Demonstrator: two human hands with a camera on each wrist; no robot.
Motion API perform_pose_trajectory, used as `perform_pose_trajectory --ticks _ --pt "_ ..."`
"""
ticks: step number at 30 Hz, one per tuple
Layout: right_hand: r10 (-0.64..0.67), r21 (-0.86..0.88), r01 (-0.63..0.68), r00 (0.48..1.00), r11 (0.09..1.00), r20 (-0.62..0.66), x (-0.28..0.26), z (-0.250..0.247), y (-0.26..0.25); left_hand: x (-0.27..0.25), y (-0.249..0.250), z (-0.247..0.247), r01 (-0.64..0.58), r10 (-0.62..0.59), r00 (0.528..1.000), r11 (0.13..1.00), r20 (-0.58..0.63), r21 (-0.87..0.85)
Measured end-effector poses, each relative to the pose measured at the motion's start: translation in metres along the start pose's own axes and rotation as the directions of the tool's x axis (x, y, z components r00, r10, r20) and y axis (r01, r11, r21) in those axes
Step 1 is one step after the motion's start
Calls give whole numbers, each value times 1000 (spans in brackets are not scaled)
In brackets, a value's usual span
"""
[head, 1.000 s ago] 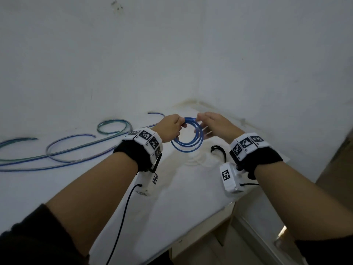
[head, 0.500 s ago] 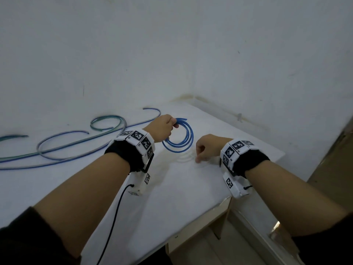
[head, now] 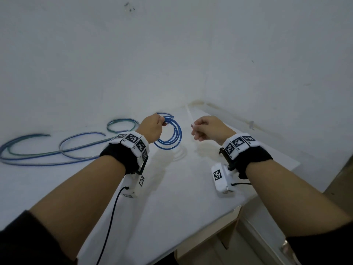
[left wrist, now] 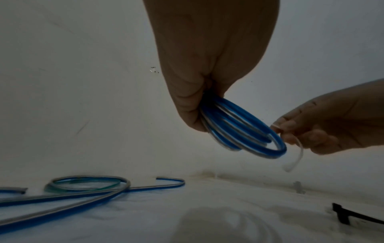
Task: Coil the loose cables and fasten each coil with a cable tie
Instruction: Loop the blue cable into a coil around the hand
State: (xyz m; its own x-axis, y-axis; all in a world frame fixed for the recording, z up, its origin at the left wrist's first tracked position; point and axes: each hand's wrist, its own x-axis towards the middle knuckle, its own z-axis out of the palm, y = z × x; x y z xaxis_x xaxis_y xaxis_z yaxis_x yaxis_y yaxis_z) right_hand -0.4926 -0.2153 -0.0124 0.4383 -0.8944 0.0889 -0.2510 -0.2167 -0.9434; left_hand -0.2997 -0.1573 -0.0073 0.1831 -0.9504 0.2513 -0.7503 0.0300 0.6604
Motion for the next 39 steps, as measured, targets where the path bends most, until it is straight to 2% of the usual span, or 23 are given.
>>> perform_pose_trajectory --ticks 3,7,13,15,19,25,29,31,34,39 --pt "-52 199 42 998 979 44 5 29 -16 -5 -15 -18 31 -30 997 999 -66 19" --pt "-146 304 99 980 947 137 13 72 -33 -15 -37 -46 42 -22 992 987 -127 154" --pt "-240 497 82 935 864 262 22 129 -55 -32 -77 -89 124 -81 969 977 -235 173" --pt "-257 487 77 914 870 315 24 149 -62 -40 -87 -102 147 -101 958 976 -269 159" --pt "-304 400 150 884 904 356 27 188 -73 -54 -102 -122 161 -112 941 978 -320 132" --pt "-459 446 308 842 840 284 33 233 -86 -69 -120 -147 178 -134 921 980 -365 90" --pt "-512 453 368 822 812 250 37 252 -87 -80 -123 -159 236 -205 923 970 -326 57" --pt "-516 441 374 815 816 264 39 260 -86 -77 -134 -163 303 -275 910 952 -310 46" --pt "-508 475 344 816 810 276 40 270 -81 -74 -145 -169 340 -313 900 940 -302 37" --pt "-491 533 295 828 793 272 41 279 -77 -71 -149 -170 315 -319 907 947 -277 -61"
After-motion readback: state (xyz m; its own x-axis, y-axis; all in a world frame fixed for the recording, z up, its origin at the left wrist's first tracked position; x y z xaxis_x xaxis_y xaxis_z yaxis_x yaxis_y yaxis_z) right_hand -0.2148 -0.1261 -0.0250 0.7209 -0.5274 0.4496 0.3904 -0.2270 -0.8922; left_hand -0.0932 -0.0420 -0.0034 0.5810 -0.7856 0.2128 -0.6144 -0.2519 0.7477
